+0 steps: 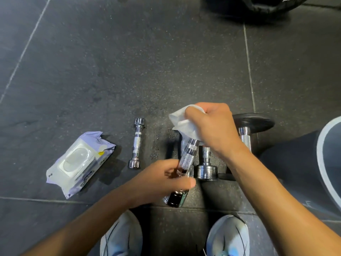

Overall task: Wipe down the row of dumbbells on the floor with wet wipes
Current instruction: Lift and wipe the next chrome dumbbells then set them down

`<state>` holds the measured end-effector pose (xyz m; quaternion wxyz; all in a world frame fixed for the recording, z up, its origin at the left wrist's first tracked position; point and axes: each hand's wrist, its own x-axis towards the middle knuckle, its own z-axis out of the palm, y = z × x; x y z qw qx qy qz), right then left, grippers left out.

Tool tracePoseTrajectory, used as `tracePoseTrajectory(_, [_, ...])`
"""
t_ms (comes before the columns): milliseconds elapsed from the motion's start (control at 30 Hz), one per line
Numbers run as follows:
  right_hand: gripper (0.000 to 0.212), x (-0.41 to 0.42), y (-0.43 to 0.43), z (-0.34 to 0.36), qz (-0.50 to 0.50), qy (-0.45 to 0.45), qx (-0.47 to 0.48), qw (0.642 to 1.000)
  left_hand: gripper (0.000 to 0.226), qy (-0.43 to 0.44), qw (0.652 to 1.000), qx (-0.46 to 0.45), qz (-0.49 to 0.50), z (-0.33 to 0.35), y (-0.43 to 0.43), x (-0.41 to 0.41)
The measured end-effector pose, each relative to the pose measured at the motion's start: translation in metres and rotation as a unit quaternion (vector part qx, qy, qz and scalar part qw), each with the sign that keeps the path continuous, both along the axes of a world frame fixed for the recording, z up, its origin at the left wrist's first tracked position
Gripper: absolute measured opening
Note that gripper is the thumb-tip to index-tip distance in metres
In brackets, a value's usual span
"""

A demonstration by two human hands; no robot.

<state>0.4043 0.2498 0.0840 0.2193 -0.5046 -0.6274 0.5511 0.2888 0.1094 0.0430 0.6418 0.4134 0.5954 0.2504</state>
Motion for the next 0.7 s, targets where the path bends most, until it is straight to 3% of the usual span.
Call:
tracePoseTrajectory(67, [0.023,-0.004,-0.002,-0.001,0.026,-0.026,0.036,0.999,0.019,-0.105,0.992,-0.001,0.071,-0.003,0.016,0.008])
tracePoseTrajectory(133, [0.024,-0.008,-0.003,-0.003,0.046,-0.049,0.045,0.997,0.016,-0.145,0.984,0.011,0.098,-0.006,0.027,0.015])
tracePoseTrajectory(233, [0.038,-0.012,-0.001,-0.006,-0.021,0.01,-0.05,0.998,0.009,-0.203,0.967,-0.024,0.155,-0.012,0.034,0.023])
tracePoseTrajectory(300, [0.032,-0.011,-0.003,-0.008,-0.063,0.06,-0.132,0.987,0.011,-0.233,0.952,-0.044,0.193,-0.015,0.032,0.023])
tracePoseTrajectory(400, [0.028,0.0,-0.01,-0.021,-0.078,0.082,-0.121,0.986,0.024,-0.273,0.93,-0.033,0.243,-0.019,0.027,0.013])
tracePoseTrajectory(600, [0.029,0.026,-0.034,-0.039,-0.013,0.043,-0.087,0.995,0.028,-0.383,0.832,-0.009,0.402,-0.015,0.032,-0.005])
tracePoseTrajectory(700, [0.029,0.035,-0.055,-0.053,0.1,-0.015,0.01,0.995,0.027,-0.433,0.778,0.016,0.455,-0.011,0.035,-0.014])
